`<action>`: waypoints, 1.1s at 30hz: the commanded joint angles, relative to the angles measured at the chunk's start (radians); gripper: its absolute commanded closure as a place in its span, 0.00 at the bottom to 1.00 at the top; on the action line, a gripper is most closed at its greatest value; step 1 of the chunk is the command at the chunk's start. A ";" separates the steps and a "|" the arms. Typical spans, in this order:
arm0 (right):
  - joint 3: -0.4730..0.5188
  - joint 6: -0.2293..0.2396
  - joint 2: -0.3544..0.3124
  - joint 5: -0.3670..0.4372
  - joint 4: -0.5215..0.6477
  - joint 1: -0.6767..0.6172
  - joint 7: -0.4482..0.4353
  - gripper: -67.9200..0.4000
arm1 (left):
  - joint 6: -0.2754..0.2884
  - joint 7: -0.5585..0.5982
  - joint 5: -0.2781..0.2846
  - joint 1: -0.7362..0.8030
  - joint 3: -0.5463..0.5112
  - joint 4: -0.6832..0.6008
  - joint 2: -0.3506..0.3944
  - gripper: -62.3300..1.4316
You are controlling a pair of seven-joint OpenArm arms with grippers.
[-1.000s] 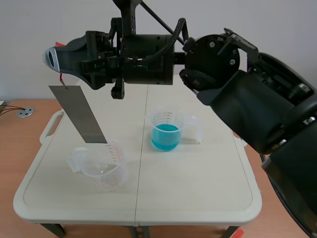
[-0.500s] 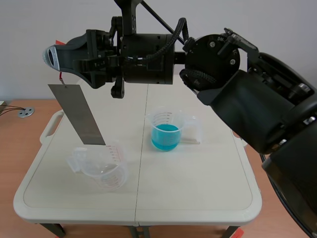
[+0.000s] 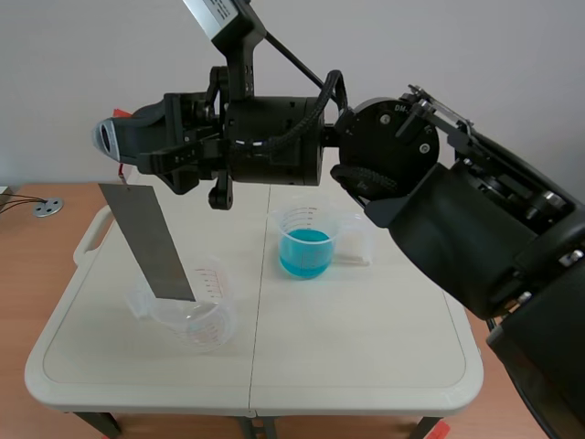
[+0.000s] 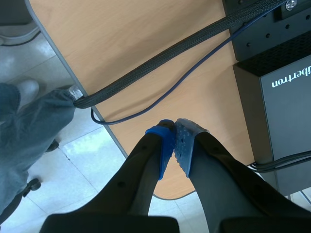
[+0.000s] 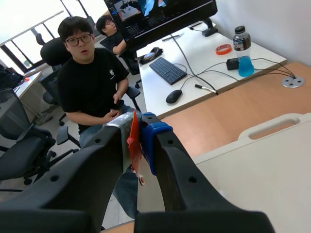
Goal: Hold the metal plate by the orange handle, dip it into the blue solution, take it out and point at it, then put the plate back in the beaker on the left.
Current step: 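Put the plate into the left beaker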
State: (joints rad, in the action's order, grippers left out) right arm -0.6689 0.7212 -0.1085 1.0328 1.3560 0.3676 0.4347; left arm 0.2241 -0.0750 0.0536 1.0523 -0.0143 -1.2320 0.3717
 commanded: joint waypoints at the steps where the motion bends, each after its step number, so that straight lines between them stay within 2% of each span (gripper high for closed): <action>1: 0.008 0.001 0.003 -0.002 0.018 0.014 -0.024 0.97 | 0.003 0.006 0.006 0.008 -0.005 -0.003 0.003 0.93; 9: 0.008 -0.008 0.003 -0.062 0.018 -0.003 -0.041 0.97 | 0.003 0.006 0.006 0.008 -0.005 -0.003 0.003 0.93; 19: 0.010 -0.052 0.003 -0.124 0.016 -0.008 -0.061 0.97 | 0.003 0.006 0.006 0.008 -0.005 -0.003 0.003 0.93; 33: 0.021 -0.053 0.003 -0.159 -0.026 -0.056 -0.095 0.97 | 0.003 0.006 0.006 0.008 -0.005 -0.003 0.003 0.93</action>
State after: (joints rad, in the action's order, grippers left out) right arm -0.6613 0.6662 -0.1081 0.8619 1.3357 0.2951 0.3622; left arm 0.2241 -0.0750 0.0536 1.0527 -0.0143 -1.2320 0.3717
